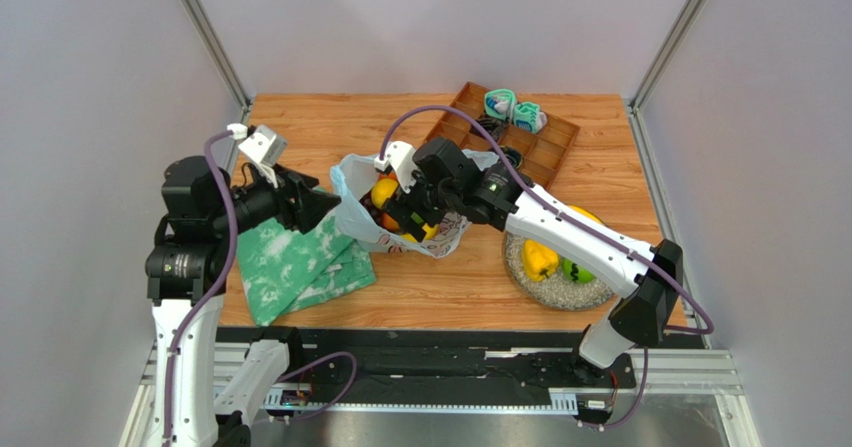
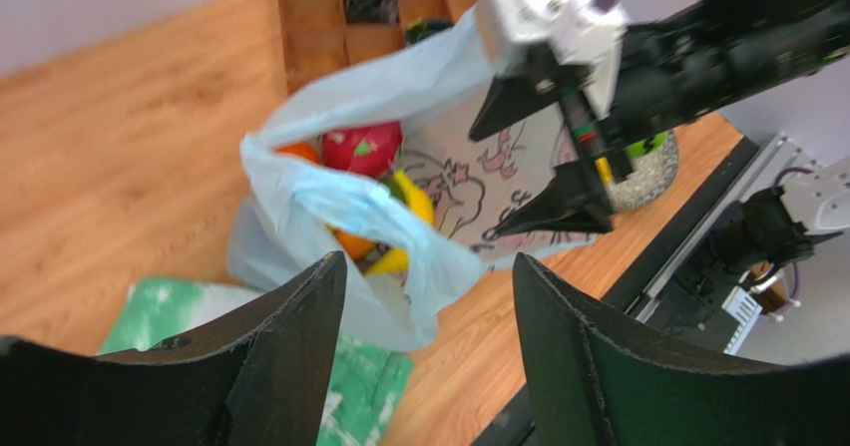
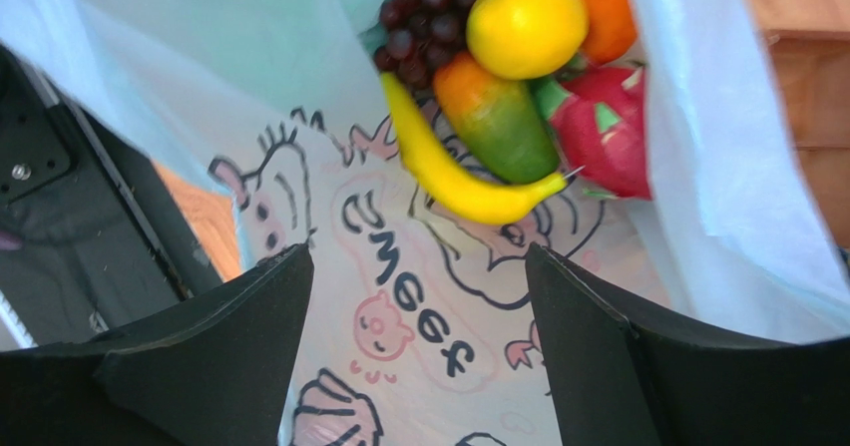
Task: Take the fake fruits out of the plastic bag
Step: Adjust the plastic bag at the center of the board.
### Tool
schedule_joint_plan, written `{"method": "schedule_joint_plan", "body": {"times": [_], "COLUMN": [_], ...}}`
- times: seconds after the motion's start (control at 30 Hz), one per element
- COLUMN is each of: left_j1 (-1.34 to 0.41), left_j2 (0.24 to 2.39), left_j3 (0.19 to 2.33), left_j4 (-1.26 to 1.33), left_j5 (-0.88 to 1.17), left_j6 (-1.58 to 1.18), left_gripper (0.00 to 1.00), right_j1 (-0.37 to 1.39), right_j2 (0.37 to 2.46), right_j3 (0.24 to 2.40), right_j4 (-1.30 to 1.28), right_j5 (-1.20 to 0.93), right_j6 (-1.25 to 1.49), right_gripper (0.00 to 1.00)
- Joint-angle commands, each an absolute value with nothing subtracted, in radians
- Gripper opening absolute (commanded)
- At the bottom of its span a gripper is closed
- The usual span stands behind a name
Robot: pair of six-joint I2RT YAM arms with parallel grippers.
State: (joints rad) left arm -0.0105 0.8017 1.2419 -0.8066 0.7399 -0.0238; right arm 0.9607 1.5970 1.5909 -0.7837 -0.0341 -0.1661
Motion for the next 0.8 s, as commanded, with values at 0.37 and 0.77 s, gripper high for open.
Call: {"method": "schedule_joint_plan", "body": {"times": [0.37, 0.77], "left_j1": [-0.006, 0.038], "left_j2": [0.940, 0.832], "left_j3": [1.229, 1.055], "left_j4": [-0.706, -0.895], "left_j5": [0.755, 0.641], "left_j6": [-0.219, -0.319], "left_gripper": [0.97, 0.00], "right_j1": [0.983, 1.066], "right_j2": [1.855, 1.934], "right_j3": [1.845, 1.890], "right_j4": [-0.770, -0.788], "right_j5": [0.027, 0.193], "right_j6": [0.097, 0.169], "right_gripper": [0.82, 0.83]}}
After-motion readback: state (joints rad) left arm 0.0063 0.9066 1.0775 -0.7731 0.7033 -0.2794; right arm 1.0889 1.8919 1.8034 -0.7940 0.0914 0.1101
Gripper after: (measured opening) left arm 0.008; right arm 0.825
